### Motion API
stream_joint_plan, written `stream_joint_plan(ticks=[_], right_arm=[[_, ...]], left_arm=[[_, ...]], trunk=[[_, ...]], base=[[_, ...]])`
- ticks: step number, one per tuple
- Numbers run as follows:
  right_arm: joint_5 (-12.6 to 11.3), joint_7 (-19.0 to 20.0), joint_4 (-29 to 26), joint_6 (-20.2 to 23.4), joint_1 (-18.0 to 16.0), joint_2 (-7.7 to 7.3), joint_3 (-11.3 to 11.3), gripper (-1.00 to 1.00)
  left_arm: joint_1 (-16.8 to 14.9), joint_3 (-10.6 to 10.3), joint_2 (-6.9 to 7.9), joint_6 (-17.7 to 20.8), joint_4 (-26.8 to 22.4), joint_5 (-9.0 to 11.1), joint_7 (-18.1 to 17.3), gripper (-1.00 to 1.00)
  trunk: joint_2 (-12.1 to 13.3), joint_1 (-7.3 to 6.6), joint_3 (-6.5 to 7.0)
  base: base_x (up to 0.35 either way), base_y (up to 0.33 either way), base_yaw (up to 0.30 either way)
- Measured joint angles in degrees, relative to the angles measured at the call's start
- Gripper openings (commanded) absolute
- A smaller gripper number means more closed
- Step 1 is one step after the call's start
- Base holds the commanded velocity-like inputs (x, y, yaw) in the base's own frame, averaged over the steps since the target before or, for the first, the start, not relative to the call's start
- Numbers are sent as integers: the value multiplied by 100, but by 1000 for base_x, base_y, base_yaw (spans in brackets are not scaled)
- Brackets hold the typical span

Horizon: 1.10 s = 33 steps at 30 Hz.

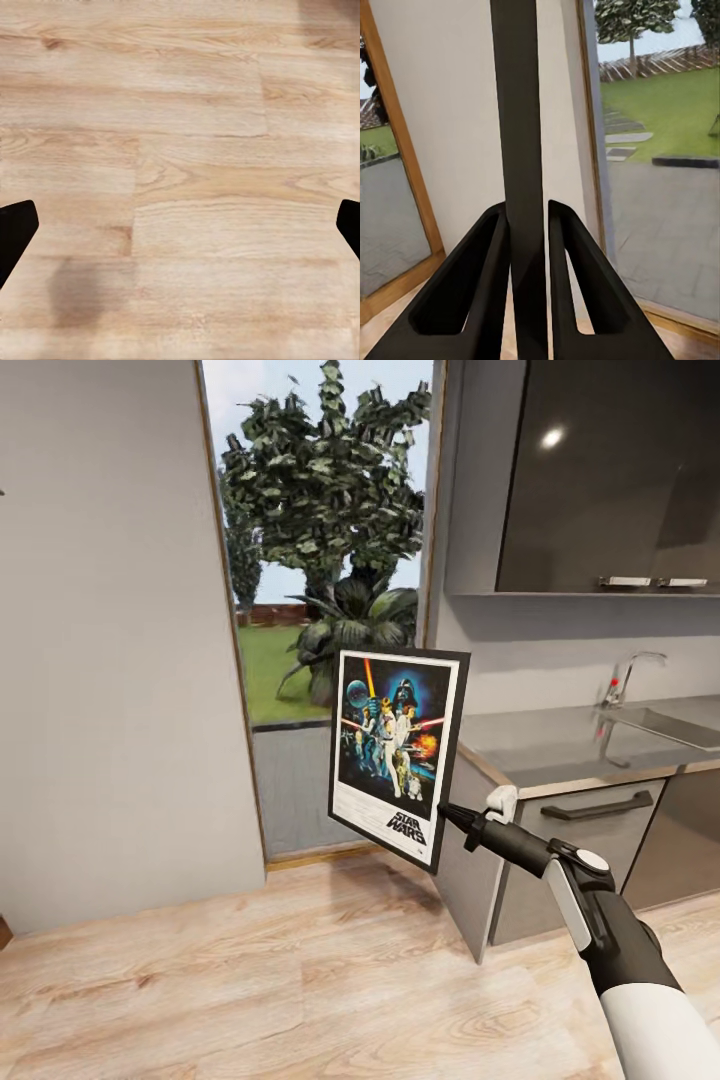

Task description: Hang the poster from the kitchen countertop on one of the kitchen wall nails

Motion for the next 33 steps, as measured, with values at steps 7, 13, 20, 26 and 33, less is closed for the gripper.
stream_joint_plan(ticks=[7, 13, 20, 26, 33], right_arm=[[-1, 1, -2, 0, 0, -12, -7, -100], [-7, 1, -2, 0, 1, -13, -8, -100], [-21, 10, -7, -2, 1, -22, -26, -100], [-27, 11, -3, -7, 1, -22, -26, -100], [-27, 10, -2, -9, 1, -22, -26, -100]], left_arm=[[0, -40, -6, 6, 0, -5, 1, 100], [0, -47, -6, 12, 0, -5, 5, 100], [0, -48, -6, 13, 0, -6, 8, 100], [0, -49, -6, 15, 0, -6, 9, 100], [0, -48, -6, 16, 0, -6, 9, 100]], trunk=[[281, -154, 93], [521, -286, 197], [802, -440, 322], [1043, -571, 424], [1324, -725, 498]], base=[[0, 0, 0], [0, 0, 0], [0, 0, 0], [0, 0, 0], [0, 0, 0]])
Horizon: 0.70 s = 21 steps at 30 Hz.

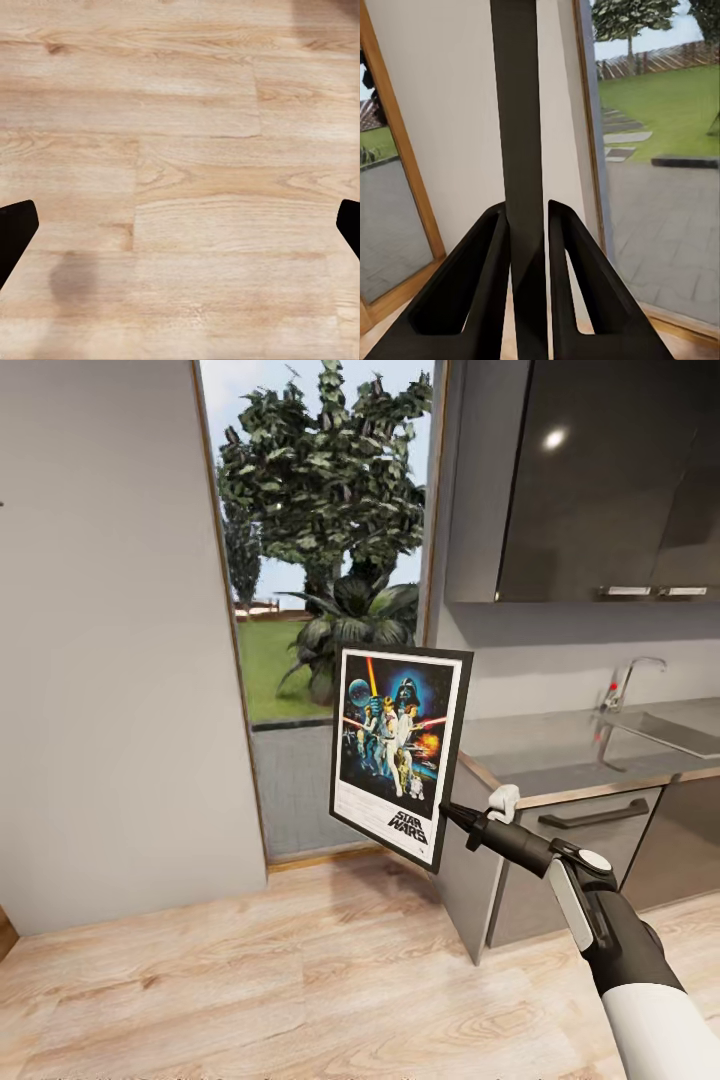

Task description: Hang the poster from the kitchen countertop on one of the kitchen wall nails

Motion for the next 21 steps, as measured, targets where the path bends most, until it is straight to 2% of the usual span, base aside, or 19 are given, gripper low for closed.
stream_joint_plan(ticks=[21], right_arm=[[-1, 1, 0, 0, 0, 0, 0, -100]], left_arm=[[0, 0, 0, 0, 0, 0, 0, 100]], trunk=[[843, -461, 189]], base=[[0, 0, 0]])
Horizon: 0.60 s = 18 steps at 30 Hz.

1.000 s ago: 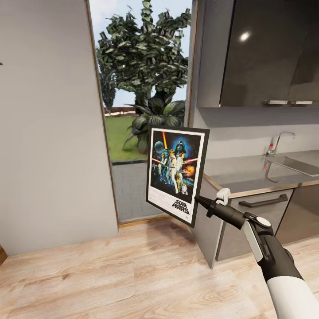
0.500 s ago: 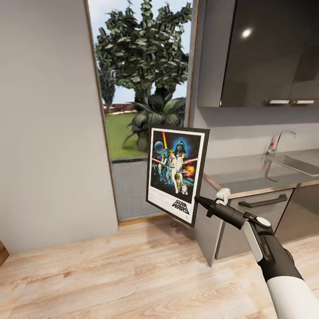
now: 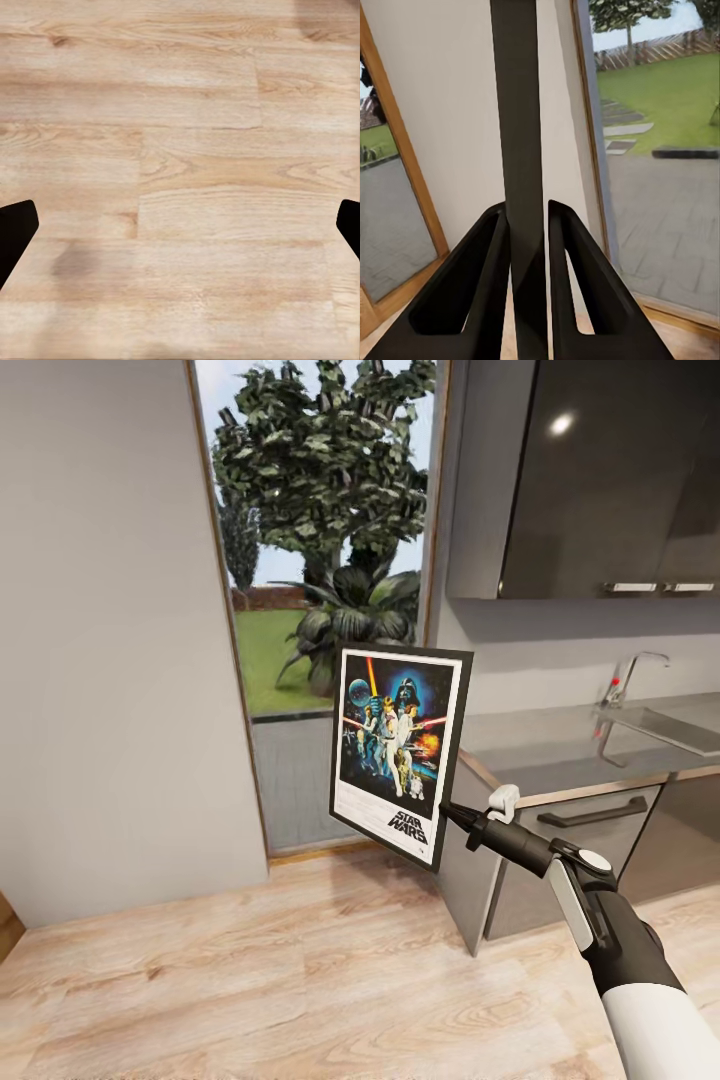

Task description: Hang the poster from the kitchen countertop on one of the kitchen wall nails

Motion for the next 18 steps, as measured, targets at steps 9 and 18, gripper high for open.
stream_joint_plan(ticks=[9, 18], right_arm=[[-5, 5, 0, 0, 0, 0, 0, -100], [-9, 4, 0, 0, 0, 0, 0, -100]], left_arm=[[0, -5, 0, 0, 0, 0, 0, 100], [0, -8, 0, 0, 0, 0, 0, 100]], trunk=[[361, -198, 144], [722, -396, 306]], base=[[0, 0, 0], [0, 0, 0]])
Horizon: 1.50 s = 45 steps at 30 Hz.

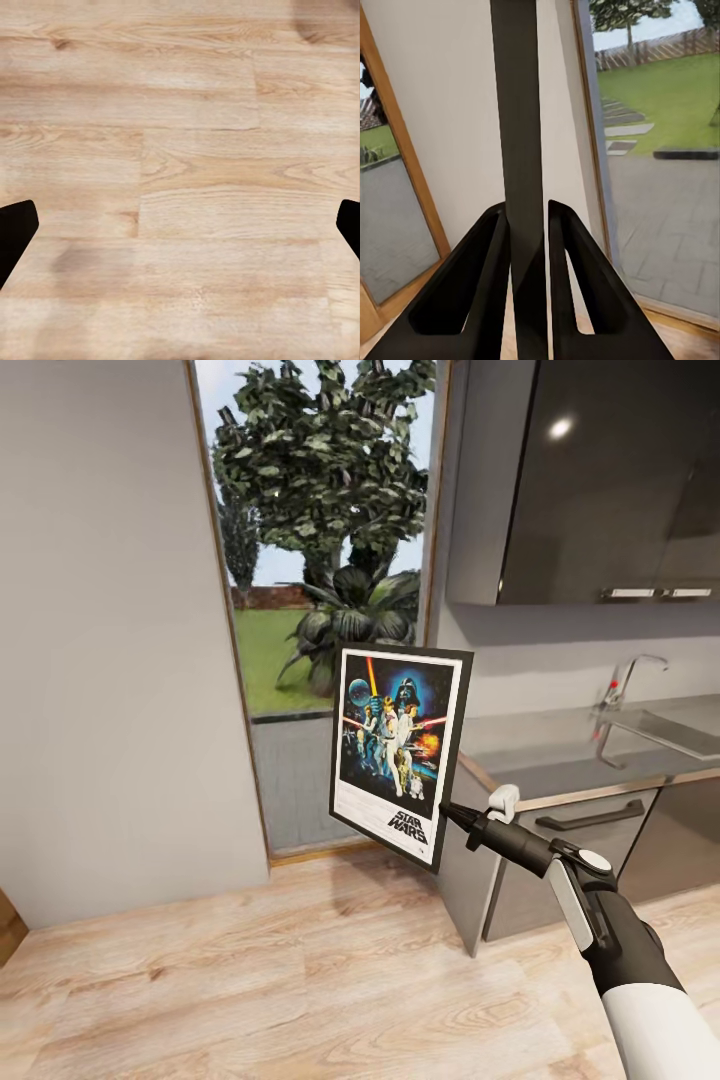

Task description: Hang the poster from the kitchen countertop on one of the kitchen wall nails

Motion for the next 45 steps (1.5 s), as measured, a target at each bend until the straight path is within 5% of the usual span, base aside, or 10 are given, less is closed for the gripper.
stream_joint_plan(ticks=[45], right_arm=[[8, -4, 0, 9, 1, 0, 0, -100]], left_arm=[[0, 2, 0, 9, 2, 0, 0, 100]], trunk=[[1808, -990, 810]], base=[[0, 0, 0]])
